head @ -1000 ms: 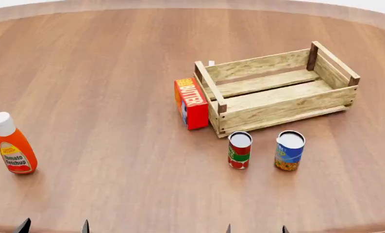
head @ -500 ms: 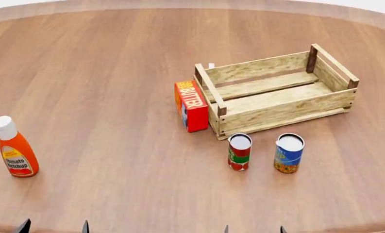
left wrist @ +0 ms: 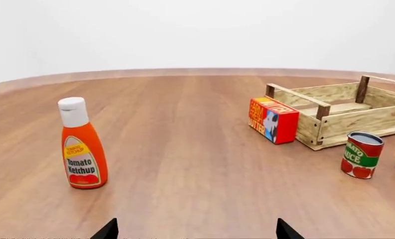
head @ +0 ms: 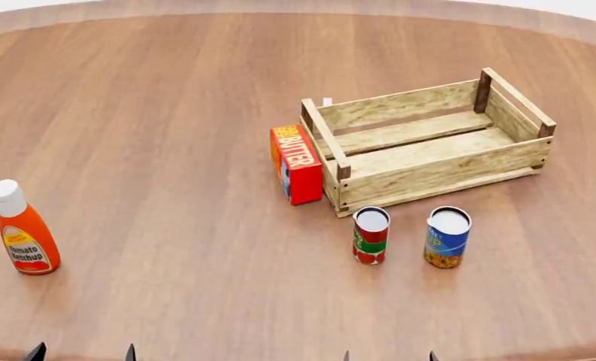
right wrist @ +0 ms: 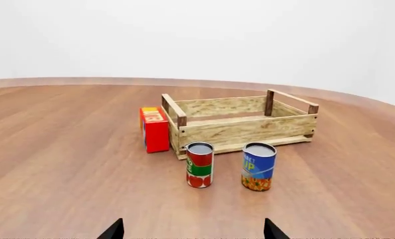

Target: Pick up the tomato sauce, and put it in the wooden tray.

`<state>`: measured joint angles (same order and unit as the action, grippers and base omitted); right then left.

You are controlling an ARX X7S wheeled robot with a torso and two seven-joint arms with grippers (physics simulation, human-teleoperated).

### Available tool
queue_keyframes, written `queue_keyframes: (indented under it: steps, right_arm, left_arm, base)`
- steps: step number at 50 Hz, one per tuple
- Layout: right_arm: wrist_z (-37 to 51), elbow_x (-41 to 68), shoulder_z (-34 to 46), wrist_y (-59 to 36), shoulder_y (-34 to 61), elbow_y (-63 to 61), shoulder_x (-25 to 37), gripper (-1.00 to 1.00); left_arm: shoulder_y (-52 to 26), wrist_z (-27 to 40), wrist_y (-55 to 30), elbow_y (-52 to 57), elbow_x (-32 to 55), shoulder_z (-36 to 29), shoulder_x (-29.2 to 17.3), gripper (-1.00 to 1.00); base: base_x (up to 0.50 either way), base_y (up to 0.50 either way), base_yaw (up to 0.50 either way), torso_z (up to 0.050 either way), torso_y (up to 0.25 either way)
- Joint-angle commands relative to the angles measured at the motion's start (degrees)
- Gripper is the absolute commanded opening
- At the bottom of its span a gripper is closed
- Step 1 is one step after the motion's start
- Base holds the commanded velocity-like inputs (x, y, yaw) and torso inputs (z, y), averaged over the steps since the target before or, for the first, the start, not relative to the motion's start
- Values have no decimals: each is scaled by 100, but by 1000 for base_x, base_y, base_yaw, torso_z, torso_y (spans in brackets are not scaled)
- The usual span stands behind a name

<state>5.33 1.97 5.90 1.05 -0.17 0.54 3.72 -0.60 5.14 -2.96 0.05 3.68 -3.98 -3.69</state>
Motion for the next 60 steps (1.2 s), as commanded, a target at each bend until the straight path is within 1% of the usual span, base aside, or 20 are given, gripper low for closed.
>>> queue_keyframes:
  steps: [1, 25, 60]
  right_arm:
    - [-40, 48, -10, -58, -12, -33, 16, 100]
    - [62, 176, 264, 82, -59, -41, 185, 100]
    - [263, 340, 464, 121, -52, -47, 375, 100]
  left_arm:
    - [-8, 14, 157, -106, -26, -11, -6, 100]
    - [-25, 199, 120, -62, 129, -207, -160, 100]
    - [-42, 428, 168, -77, 315, -423, -332, 100]
  base:
    - [199, 0, 0, 0, 0]
    - [443, 0, 0, 0, 0]
    - [461, 0, 0, 0, 0]
